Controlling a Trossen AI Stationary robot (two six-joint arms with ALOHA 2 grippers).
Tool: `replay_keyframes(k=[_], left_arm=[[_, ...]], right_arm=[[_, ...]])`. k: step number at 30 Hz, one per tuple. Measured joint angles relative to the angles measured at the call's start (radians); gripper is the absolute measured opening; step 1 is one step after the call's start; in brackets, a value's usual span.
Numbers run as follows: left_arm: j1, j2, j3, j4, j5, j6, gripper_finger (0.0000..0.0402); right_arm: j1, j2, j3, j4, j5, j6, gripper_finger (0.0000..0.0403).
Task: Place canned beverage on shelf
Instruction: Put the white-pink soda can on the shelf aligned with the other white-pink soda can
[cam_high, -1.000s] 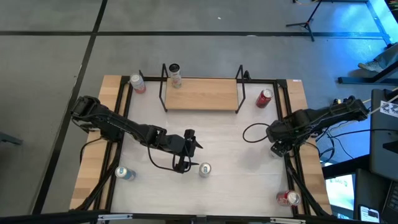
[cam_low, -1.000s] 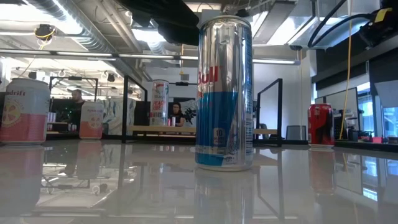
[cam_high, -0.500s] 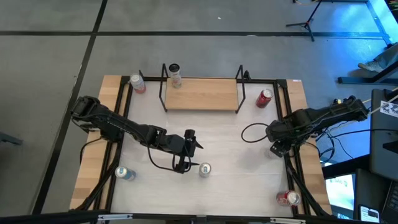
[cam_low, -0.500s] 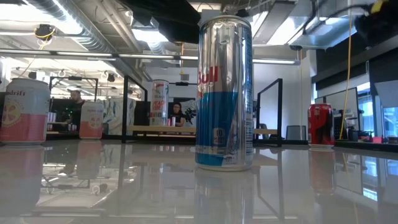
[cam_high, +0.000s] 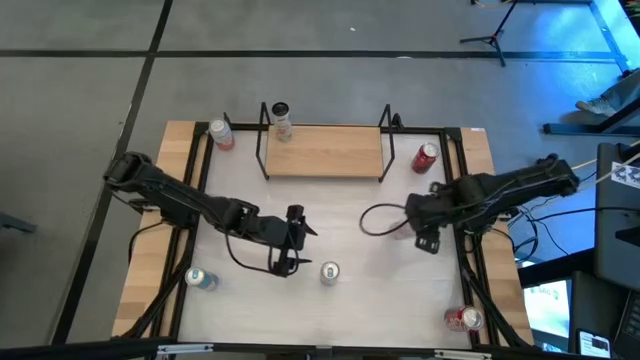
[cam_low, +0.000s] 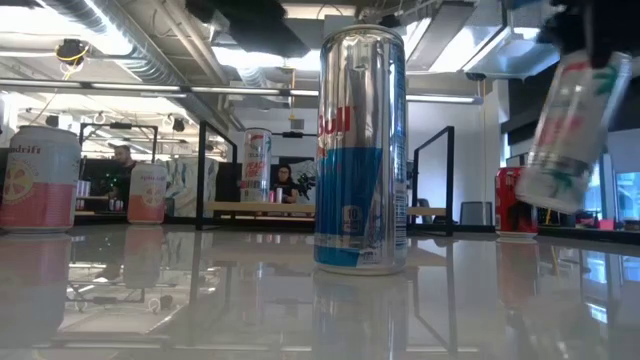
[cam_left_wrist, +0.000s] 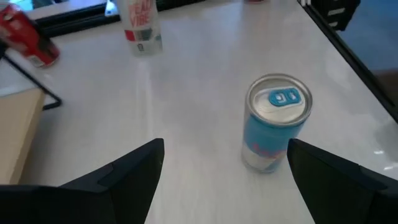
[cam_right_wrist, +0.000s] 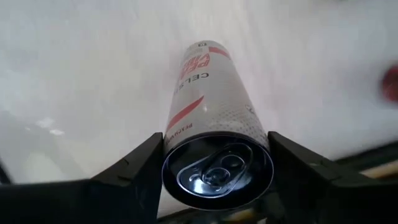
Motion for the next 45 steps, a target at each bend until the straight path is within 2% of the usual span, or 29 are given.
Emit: replay_keyframes(k=[5,10,15,19,23,30,38,45], left_arm=[[0.002,-0.063,0.000,-0.110,-0.007,-0.030,0.0331],[0.019,-0.077,0.000,-0.205,0.025,-0.067,0.0331],[0.020,-0.080,-0.031,-0.235,0.035,-0.105,0.0330],[0.019,-0.095,-0.099,-0.241,0.066,-0.120,0.0331],[0.018,-0.128,-0.194,-0.204,0.092,-0.183,0.0333],[0.018,-0.191,-0.352,-0.063,0.084,-0.233,0.0333],[0.019,-0.196,-0.375,-0.036,0.080,-0.243,0.0333],[0.019,-0.196,-0.375,-0.028,0.079,-0.249,0.0334]], right_arm=[[0.000,0.180,0.181,0.001,0.065,-0.201,0.0233],[-0.025,0.375,0.370,-0.023,0.073,-0.439,0.0233],[-0.096,0.551,0.527,-0.068,0.069,-0.627,0.0233],[-0.167,0.649,0.609,-0.088,0.042,-0.713,0.0237],[-0.223,0.694,0.639,-0.083,-0.020,-0.781,0.0233],[-0.278,0.705,0.653,-0.075,-0.042,-0.817,0.0235],[-0.282,0.714,0.654,-0.053,-0.052,-0.817,0.0269],[-0.282,0.713,0.654,-0.001,-0.050,-0.818,0.0277]])
